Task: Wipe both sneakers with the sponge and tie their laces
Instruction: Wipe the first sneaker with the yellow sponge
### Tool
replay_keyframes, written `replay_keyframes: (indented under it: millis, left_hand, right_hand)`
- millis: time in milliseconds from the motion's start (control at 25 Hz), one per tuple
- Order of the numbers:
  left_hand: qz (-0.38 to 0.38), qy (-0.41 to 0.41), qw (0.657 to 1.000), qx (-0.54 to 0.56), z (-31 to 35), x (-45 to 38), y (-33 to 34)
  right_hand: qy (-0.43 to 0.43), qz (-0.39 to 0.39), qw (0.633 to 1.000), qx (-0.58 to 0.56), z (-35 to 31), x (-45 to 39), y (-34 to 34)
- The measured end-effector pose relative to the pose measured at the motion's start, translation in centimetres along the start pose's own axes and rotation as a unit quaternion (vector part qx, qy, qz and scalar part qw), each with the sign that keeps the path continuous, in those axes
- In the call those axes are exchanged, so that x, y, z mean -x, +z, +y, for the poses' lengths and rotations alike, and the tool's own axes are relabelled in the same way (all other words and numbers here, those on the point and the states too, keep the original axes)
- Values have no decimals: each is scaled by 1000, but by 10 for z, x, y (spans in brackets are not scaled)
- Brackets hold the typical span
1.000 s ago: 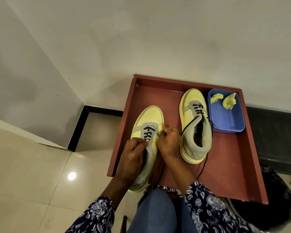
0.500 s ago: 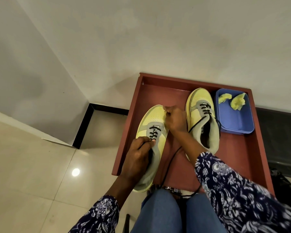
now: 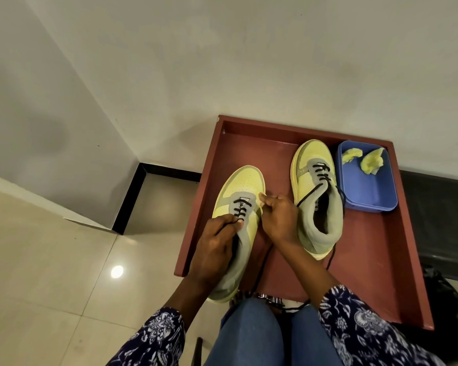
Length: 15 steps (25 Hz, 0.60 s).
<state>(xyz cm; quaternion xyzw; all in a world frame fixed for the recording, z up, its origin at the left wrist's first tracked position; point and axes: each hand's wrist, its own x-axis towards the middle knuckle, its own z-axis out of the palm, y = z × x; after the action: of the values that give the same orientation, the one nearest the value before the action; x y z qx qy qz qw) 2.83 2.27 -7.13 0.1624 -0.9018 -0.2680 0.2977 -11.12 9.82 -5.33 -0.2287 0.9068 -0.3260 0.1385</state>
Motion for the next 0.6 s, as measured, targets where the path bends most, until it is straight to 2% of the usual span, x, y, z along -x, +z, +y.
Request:
replay_keyframes:
  millis: [160,320,600]
  left_hand:
    - [7,5,1000,1,-1,-1,1]
    - [8,8,1000,5,-2,-1,1]
    - [-20,31,999,19,-6,-1,2]
  right_hand:
    - [-14,-12,999,35,-7,-36,-1]
    - [-67,-43,993,88,-16,-64,-3]
    - [-79,-78,982,154,-12,-33,-15]
